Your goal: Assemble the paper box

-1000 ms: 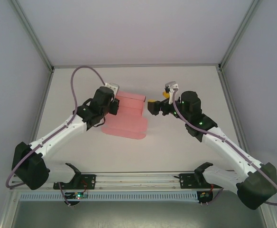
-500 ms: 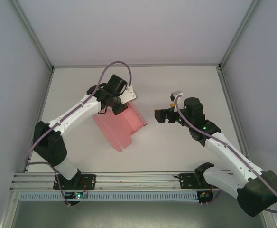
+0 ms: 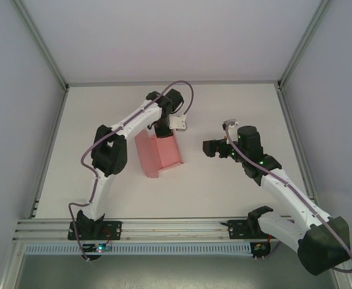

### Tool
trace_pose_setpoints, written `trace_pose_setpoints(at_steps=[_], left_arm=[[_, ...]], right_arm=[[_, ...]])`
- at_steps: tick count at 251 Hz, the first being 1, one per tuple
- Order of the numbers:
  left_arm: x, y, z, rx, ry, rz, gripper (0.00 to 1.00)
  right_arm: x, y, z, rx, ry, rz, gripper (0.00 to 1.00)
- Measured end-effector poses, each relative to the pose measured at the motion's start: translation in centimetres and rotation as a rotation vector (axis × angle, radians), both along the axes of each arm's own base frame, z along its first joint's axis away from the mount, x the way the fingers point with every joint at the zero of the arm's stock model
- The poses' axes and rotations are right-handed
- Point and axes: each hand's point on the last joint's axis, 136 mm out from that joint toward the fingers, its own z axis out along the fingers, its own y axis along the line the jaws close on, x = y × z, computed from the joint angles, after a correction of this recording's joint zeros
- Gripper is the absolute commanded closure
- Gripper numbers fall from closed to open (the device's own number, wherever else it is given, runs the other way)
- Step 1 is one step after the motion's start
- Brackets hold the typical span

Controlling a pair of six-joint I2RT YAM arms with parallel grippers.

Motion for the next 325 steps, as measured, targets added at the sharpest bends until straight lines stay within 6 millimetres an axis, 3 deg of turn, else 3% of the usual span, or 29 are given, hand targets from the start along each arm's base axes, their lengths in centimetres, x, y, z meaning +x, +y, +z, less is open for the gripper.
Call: trace_pose_setpoints(at_steps=[33, 48, 85, 106, 131, 140, 145, 148, 216, 249, 283, 325], left_arm=[[-0.2, -1.0, -1.5, 0.024, 0.038, -0.035, 0.90], [-0.2, -1.7, -1.9, 0.029, 0.045, -0.056, 0.78], [0.1, -3.4, -2.7, 0.028, 0.036, -0.088, 0.74], [0.4, -4.0, -3.3, 0.033, 0.033, -0.091, 0.64], [0.5, -4.4, -3.7, 0.034, 0.037, -0.085, 0.43], [0.5, -4.4, -3.7, 0.035, 0.039, -0.078, 0.24], [0.5, -4.4, -3.7, 0.036, 0.039, -0.081, 0.04], [0.4, -4.4, -3.7, 0.036, 0.040, -0.074, 0.00], [0.5, -4.6, -3.3, 0.024, 0.033, -0.031, 0.00], [0.9, -5.1, -1.8, -0.010, -0.002, 0.003, 0.00], [1.6, -6.1, 1.7, -0.088, -0.074, 0.057, 0.00], [3.2, -7.1, 8.4, -0.242, -0.215, 0.218, 0.00]], right_arm=[[-0.2, -0.7, -0.5, -0.002, 0.007, -0.019, 0.02], [-0.2, -1.0, -0.5, -0.001, 0.005, -0.028, 0.02], [-0.2, -1.4, -0.9, 0.003, 0.016, -0.040, 0.02], [-0.4, -1.6, -1.3, 0.002, 0.023, -0.043, 0.02], [-0.5, -1.8, -1.6, 0.001, 0.029, -0.049, 0.02], [-0.5, -1.9, -1.7, 0.001, 0.030, -0.050, 0.02], [-0.5, -1.9, -1.7, 0.001, 0.030, -0.051, 0.02], [-0.5, -1.9, -1.7, 0.001, 0.031, -0.051, 0.02], [-0.5, -2.3, -2.0, -0.002, 0.035, -0.061, 0.02], [-0.7, -2.4, -2.6, -0.006, 0.049, -0.064, 0.02], [-0.8, -2.2, -2.6, -0.006, 0.042, -0.049, 0.02], [-0.6, -1.8, -2.6, -0.023, 0.009, -0.006, 0.02]])
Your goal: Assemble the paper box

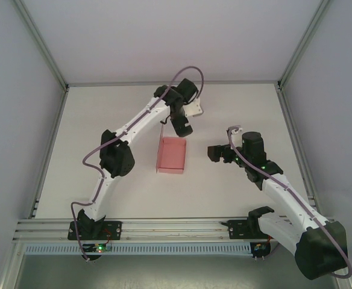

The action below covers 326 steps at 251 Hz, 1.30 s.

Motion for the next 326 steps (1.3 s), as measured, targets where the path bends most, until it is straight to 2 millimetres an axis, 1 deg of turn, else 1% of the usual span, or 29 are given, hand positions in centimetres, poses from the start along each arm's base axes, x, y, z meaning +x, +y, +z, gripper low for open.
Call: trace_pose_setpoints(at_steps=[19, 30, 40, 58, 73, 87, 99, 109, 116, 117, 133, 149, 165, 180, 194, 214, 235, 273, 304, 326], left_arm=[[0.4, 0.0, 3.3, -0.085, -0.052, 0.100, 0.00], [0.4, 0.3, 5.3, -0.138, -0.077, 0.165, 0.00], [0.2, 0.8, 6.8, -0.183, -0.095, 0.223, 0.00], [-0.4, 2.3, 8.8, -0.239, -0.125, 0.318, 0.00], [-1.2, 4.4, 10.1, -0.277, -0.161, 0.408, 0.00], [-2.0, 6.6, 10.7, -0.304, -0.189, 0.490, 0.00], [-2.9, 9.0, 11.2, -0.342, -0.223, 0.578, 0.00], [-3.7, 11.3, 11.3, -0.367, -0.251, 0.650, 0.00], [-4.7, 13.2, 11.2, -0.385, -0.270, 0.710, 0.00], [-4.7, 13.2, 11.2, -0.385, -0.270, 0.710, 0.00], [-6.8, 17.1, 10.7, -0.433, -0.310, 0.841, 0.00], [-9.2, 20.6, 9.5, -0.472, -0.334, 0.967, 0.00], [-11.2, 22.6, 7.7, -0.506, -0.341, 1.059, 0.00], [-12.8, 23.6, 5.6, -0.514, -0.322, 1.118, 0.00], [-13.8, 24.1, 3.5, -0.506, -0.289, 1.161, 0.00], [-14.8, 24.3, 0.6, -0.483, -0.233, 1.201, 0.00], [-15.5, 24.2, -1.4, -0.469, -0.184, 1.229, 0.00], [-15.8, 23.5, -3.1, -0.494, -0.130, 1.232, 0.00], [-15.9, 23.0, -3.7, -0.507, -0.104, 1.225, 0.00], [-15.7, 22.9, -3.7, -0.517, -0.103, 1.224, 0.00]], right_arm=[[0.1, 0.4, -0.1, -0.004, -0.008, 0.033, 0.02], [0.1, 0.7, -0.3, -0.005, -0.004, 0.053, 0.02], [0.2, 1.0, -0.6, -0.010, 0.005, 0.074, 0.02], [0.4, 1.8, -1.2, -0.027, 0.019, 0.119, 0.02], [0.8, 2.7, -1.5, -0.048, 0.025, 0.161, 0.02], [1.2, 3.7, -1.5, -0.071, 0.027, 0.208, 0.02], [1.7, 5.0, -1.6, -0.090, 0.028, 0.257, 0.02], [2.2, 6.0, -1.5, -0.103, 0.026, 0.294, 0.02], [2.8, 6.9, -1.5, -0.115, 0.025, 0.324, 0.02], [2.8, 6.9, -1.5, -0.115, 0.025, 0.324, 0.02], [3.9, 8.6, -1.7, -0.145, 0.024, 0.384, 0.03], [5.1, 10.2, -2.1, -0.175, 0.028, 0.430, 0.04], [6.4, 11.6, -2.8, -0.210, 0.034, 0.472, 0.04], [7.5, 12.8, -3.5, -0.240, 0.044, 0.507, 0.05], [8.3, 13.8, -4.3, -0.264, 0.056, 0.538, 0.05], [9.3, 14.9, -5.6, -0.297, 0.075, 0.574, 0.07], [9.8, 15.8, -6.9, -0.330, 0.096, 0.605, 0.08], [9.7, 16.8, -8.9, -0.388, 0.133, 0.653, 0.13], [9.6, 17.1, -10.2, -0.412, 0.161, 0.669, 0.19], [9.5, 17.1, -11.0, -0.429, 0.172, 0.678, 0.33]])
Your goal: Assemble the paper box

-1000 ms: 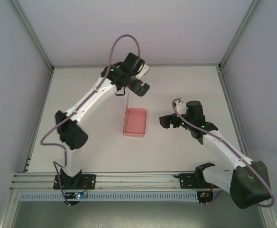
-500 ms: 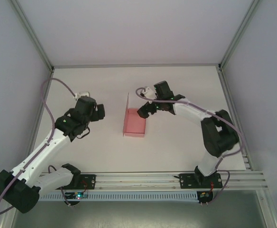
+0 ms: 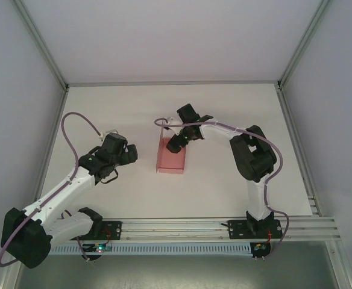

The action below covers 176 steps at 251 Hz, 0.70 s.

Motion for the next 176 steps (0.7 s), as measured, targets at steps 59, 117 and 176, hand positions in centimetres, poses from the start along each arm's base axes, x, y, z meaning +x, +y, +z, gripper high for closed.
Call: trace_pose_setpoints(at_steps=[59, 117, 176], left_arm=[[0.1, 0.0, -0.3, -0.007, -0.002, 0.007, 0.00], [0.1, 0.0, -0.3, -0.004, -0.001, 0.009, 0.00], [0.2, 0.2, 0.0, -0.005, -0.014, 0.020, 0.00]], right_arm=[[0.4, -0.3, -0.4, -0.020, -0.011, -0.040, 0.77], [0.9, -0.5, -0.4, -0.007, -0.036, -0.096, 0.95], [1.0, -2.0, 0.7, -0.018, -0.075, -0.230, 1.00]])
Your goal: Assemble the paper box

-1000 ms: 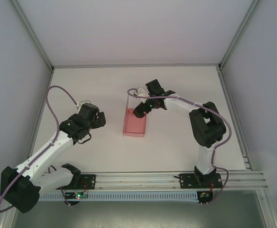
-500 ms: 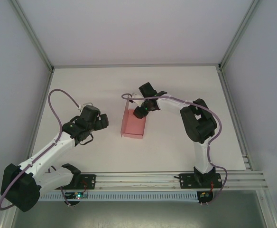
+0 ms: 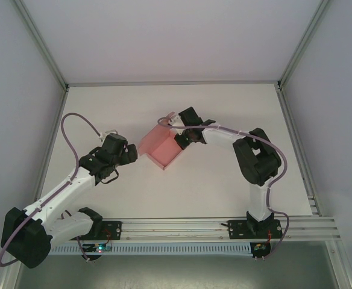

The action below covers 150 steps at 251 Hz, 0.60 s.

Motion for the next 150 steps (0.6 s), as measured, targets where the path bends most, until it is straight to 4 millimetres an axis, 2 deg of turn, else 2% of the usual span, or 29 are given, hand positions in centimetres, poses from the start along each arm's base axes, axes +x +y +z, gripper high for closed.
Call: trace_pose_setpoints(at_steps=[39, 65, 111, 150], left_arm=[[-0.1, -0.3, 0.6, -0.019, -0.016, -0.016, 0.00], [-0.1, -0.7, 0.7, -0.030, -0.017, -0.040, 0.00], [0.0, -1.7, 0.9, -0.063, -0.023, -0.083, 0.00], [0.2, -2.8, 0.7, -0.095, -0.020, -0.133, 0.00]], right_arm=[[0.2, -2.0, 1.1, 0.008, -0.015, -0.181, 1.00], [-0.3, -3.2, 1.1, 0.030, 0.007, -0.306, 1.00], [-2.2, -5.3, 0.3, 0.063, 0.063, -0.535, 1.00], [-4.4, -5.9, 0.6, 0.116, 0.066, -0.649, 0.98]])
